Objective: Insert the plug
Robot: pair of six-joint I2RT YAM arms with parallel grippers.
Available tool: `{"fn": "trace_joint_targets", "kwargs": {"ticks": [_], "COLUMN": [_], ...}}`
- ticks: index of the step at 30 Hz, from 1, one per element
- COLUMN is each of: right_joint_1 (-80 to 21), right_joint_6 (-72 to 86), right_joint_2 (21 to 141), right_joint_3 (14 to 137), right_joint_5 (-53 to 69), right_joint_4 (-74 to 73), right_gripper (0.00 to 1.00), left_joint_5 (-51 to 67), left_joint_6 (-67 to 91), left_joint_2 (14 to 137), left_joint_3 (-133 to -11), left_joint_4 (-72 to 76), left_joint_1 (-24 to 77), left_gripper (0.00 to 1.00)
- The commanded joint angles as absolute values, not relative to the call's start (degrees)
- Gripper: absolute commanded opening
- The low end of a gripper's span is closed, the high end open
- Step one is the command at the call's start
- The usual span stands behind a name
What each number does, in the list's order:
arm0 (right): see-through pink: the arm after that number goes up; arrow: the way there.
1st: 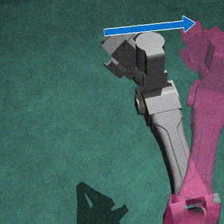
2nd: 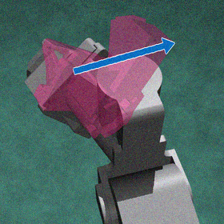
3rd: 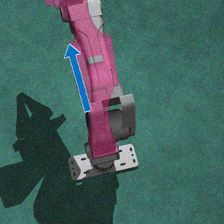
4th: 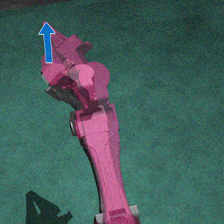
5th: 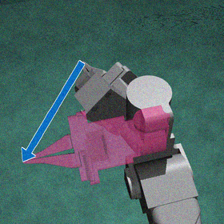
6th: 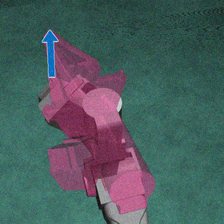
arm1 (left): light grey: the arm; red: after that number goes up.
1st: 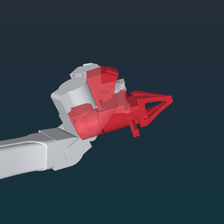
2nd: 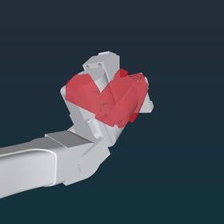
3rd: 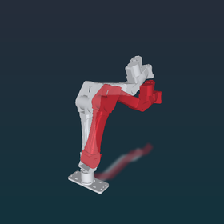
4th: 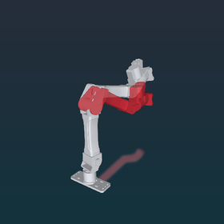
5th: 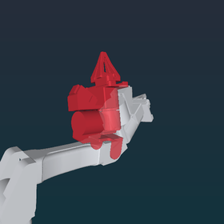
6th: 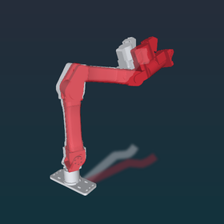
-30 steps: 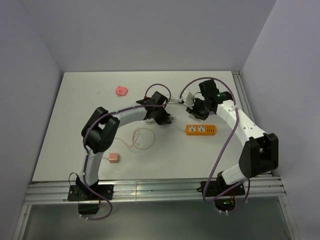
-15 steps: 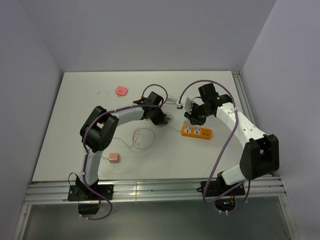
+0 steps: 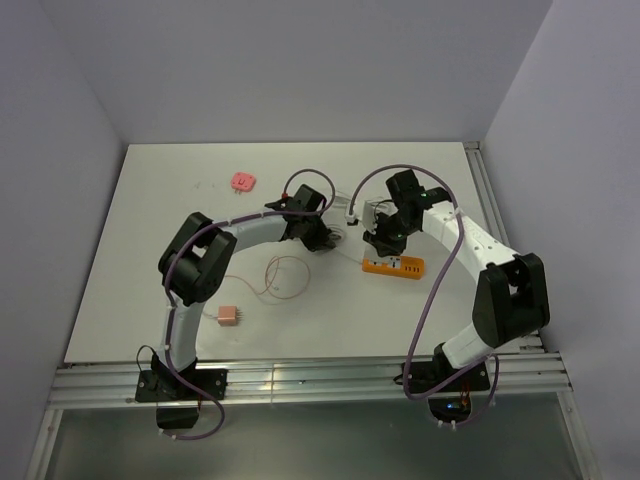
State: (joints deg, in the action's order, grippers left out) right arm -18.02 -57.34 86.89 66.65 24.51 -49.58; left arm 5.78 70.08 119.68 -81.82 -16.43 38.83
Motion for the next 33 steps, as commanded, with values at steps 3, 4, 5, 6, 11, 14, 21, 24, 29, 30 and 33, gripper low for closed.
{"fn": "trace_joint_targets", "kwargs": {"ticks": [3,4,5,6,11,14,21,24,29,30,33], "right_joint_1": [-18.90,-18.81,-18.81,-18.90,-18.81,-18.81,-18.90,-18.81,-18.90,-18.90,-18.90], "right_joint_6": [-58.36,-58.36,-58.36,-58.36,-58.54,-58.80,-58.97,-58.97,-58.89,-58.89,-58.89], "right_joint_2": [87.80,87.72,87.37,87.28,87.36,88.33,89.30,89.30,89.91,90.17,90.35], "right_joint_3": [69.17,69.17,69.17,69.26,70.31,71.19,72.95,72.42,71.11,70.84,70.75], "right_joint_5": [20.75,20.57,20.31,19.61,19.07,19.07,20.39,22.15,23.03,22.85,22.67], "right_joint_4": [-49.49,-49.05,-48.87,-48.95,-49.04,-49.39,-50.27,-49.92,-49.40,-49.48,-49.13], "right_gripper": [0.00,0.00,0.00,0.00,0.00,0.00,0.00,0.00,0.00,0.00,0.00], "left_joint_5": [4.83,4.83,4.92,4.92,5.01,5.10,5.27,5.62,5.54,5.62,5.63], "left_joint_6": [68.73,68.73,68.64,68.64,68.47,68.47,68.47,68.55,68.55,68.55,68.47], "left_joint_2": [117.07,117.07,117.07,117.16,117.33,117.42,117.42,117.42,117.42,117.60,117.69], "left_joint_3": [-80.24,-80.07,-80.07,-80.07,-80.33,-80.16,-79.98,-79.98,-79.72,-79.80,-79.98], "left_joint_4": [-16.61,-16.52,-16.35,-16.35,-16.44,-16.35,-16.17,-15.91,-16.00,-16.00,-16.17], "left_joint_1": [38.14,38.06,38.06,38.06,38.06,37.97,37.88,37.88,37.88,37.88,37.88], "left_gripper": [0.00,0.00,0.00,0.00,0.00,0.00,0.00,0.00,0.00,0.00,0.00]}}
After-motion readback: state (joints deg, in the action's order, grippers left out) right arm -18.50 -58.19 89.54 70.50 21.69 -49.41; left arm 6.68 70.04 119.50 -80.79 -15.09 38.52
